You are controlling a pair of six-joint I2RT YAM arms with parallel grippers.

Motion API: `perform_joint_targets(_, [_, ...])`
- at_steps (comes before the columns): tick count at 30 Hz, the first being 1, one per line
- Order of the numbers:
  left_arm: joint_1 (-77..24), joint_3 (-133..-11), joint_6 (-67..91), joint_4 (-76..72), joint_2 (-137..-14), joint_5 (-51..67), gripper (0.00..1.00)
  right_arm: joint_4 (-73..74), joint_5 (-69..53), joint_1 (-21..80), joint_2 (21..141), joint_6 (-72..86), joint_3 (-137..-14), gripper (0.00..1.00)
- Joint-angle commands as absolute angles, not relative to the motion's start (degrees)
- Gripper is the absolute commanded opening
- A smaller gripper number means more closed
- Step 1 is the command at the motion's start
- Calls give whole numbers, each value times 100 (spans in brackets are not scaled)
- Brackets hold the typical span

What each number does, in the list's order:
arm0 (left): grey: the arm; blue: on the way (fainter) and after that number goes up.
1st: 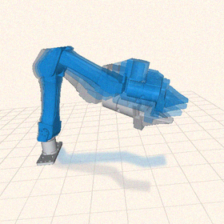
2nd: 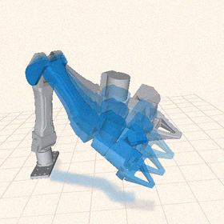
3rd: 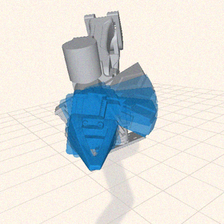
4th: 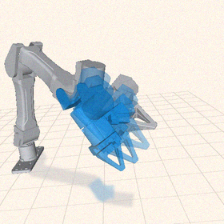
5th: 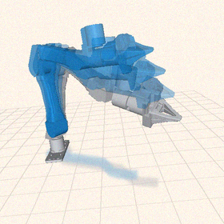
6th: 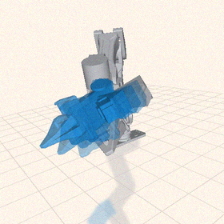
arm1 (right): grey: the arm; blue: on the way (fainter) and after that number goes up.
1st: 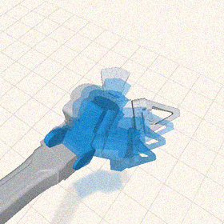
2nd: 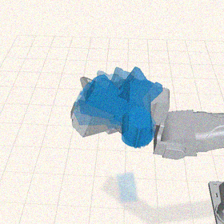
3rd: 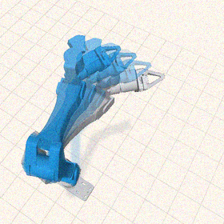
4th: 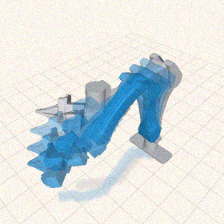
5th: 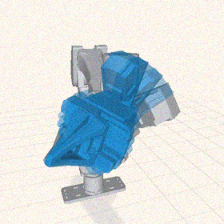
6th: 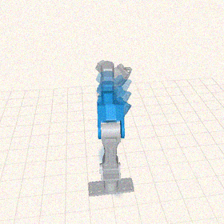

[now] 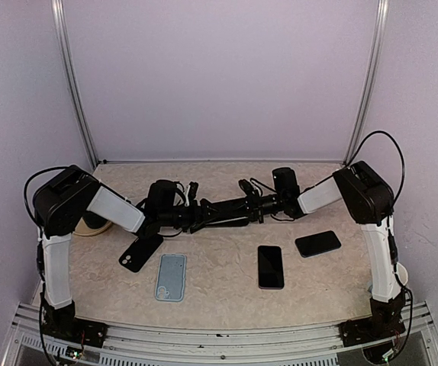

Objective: Put the phone into the phone case
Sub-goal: Install the phone on the phone case.

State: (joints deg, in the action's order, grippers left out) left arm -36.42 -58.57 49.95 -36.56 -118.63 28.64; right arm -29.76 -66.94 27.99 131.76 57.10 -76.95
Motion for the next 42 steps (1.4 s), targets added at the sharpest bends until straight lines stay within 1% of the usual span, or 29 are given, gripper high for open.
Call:
perform_joint_targets(1, [-3613,-5769,5025,-4148,-11594,3147,73,-3011,-6948,2874,12782,5488,-7666,0])
perform_joint_targets(7, [-3612,-5679,5094,-4384,-11597,3287,60,-2841,-6952,2874,12766,5340,-7683,0])
perform_joint_targets(12, [-3591,-5607,5142,-4557,-11600,3344,52,-2683,-6935,2875,12753,5193,-7692,0])
perform_joint_targets(16, [-3570,-5537,5220,-4765,-11584,3411,49,-2584,-6929,2875,12736,5103,-7691,0])
perform_joint_targets(32, [-3586,-5454,5268,-5128,-11611,3624,46,-2414,-6918,2892,12709,4914,-7726,0])
perform_joint_targets(38, [-3610,-5401,5281,-5345,-11571,3751,32,-2323,-6908,2900,12657,4780,-7726,0])
perform_joint_targets(42, [-3638,-5383,5277,-5464,-11528,3837,25,-2196,-6893,2914,12597,4663,-7749,0])
